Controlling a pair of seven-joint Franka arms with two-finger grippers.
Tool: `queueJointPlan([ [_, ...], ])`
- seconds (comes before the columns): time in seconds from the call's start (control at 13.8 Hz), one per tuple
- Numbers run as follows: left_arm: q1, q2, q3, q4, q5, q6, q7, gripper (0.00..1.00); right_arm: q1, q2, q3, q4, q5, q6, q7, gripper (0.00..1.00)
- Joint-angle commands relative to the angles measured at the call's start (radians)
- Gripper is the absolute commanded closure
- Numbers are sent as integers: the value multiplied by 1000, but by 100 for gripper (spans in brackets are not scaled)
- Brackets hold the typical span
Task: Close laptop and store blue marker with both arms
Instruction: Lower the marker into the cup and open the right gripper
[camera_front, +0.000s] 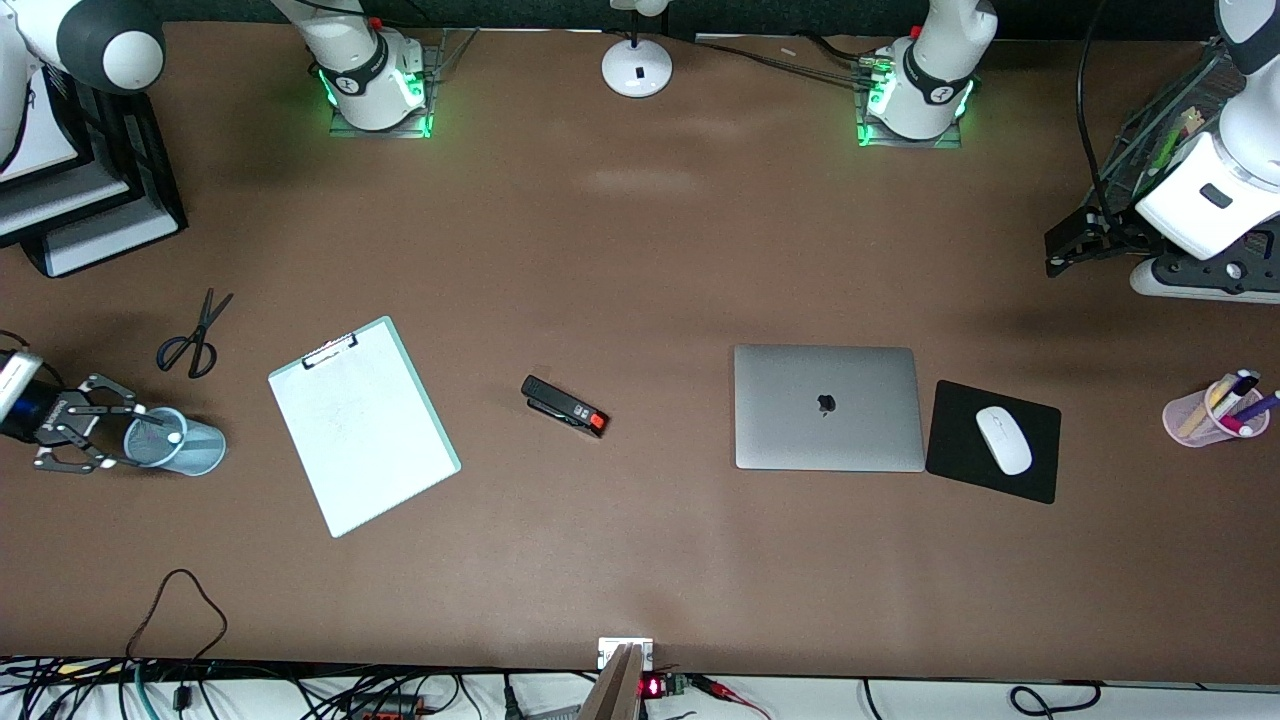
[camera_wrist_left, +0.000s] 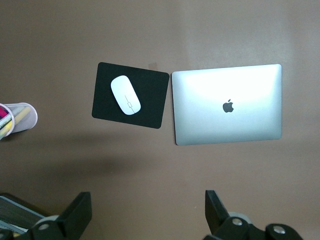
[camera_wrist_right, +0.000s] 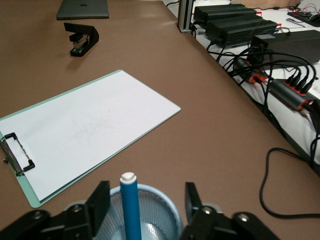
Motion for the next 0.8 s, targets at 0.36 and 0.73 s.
queueJointPlan([
  [0.36,-4,-17,0,-3,10,-15,6,0,-2,-154,0,3,-148,-110,234,0],
  [0.73,-5,-17,-1,-3,12,-16,6,0,58,-311,4,3,-303,-177,478,0],
])
